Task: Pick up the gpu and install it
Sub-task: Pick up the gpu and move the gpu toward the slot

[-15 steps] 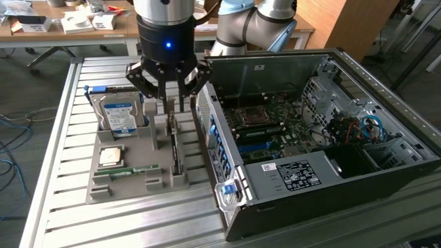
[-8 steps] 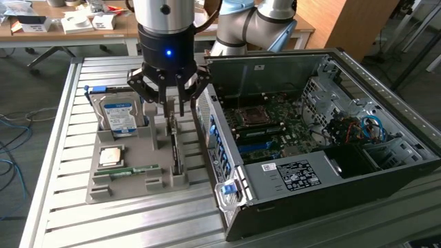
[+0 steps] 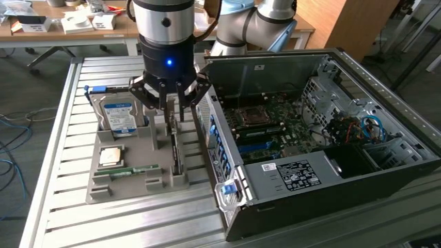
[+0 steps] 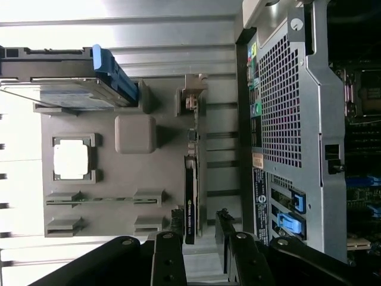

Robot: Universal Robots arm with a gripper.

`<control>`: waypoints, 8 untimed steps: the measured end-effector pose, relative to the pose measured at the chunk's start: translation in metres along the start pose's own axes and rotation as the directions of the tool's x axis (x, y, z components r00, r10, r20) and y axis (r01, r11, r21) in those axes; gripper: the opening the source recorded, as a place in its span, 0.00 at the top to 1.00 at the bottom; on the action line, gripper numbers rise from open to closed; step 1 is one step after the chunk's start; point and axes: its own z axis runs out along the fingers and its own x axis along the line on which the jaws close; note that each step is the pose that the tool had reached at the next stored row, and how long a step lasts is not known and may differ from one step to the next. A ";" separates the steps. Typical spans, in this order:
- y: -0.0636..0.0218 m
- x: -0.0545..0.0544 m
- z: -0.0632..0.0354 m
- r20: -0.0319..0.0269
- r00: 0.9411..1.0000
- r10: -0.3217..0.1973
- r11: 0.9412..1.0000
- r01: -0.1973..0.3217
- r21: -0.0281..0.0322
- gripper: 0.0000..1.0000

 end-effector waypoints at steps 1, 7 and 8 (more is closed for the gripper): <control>0.0000 0.000 0.0000 0.000 1.000 0.000 1.000 0.000 0.000 0.64; 0.0000 0.000 0.0001 0.000 1.000 0.000 1.000 0.000 0.000 0.64; 0.0000 0.000 0.0001 0.000 1.000 0.000 1.000 0.000 0.000 0.64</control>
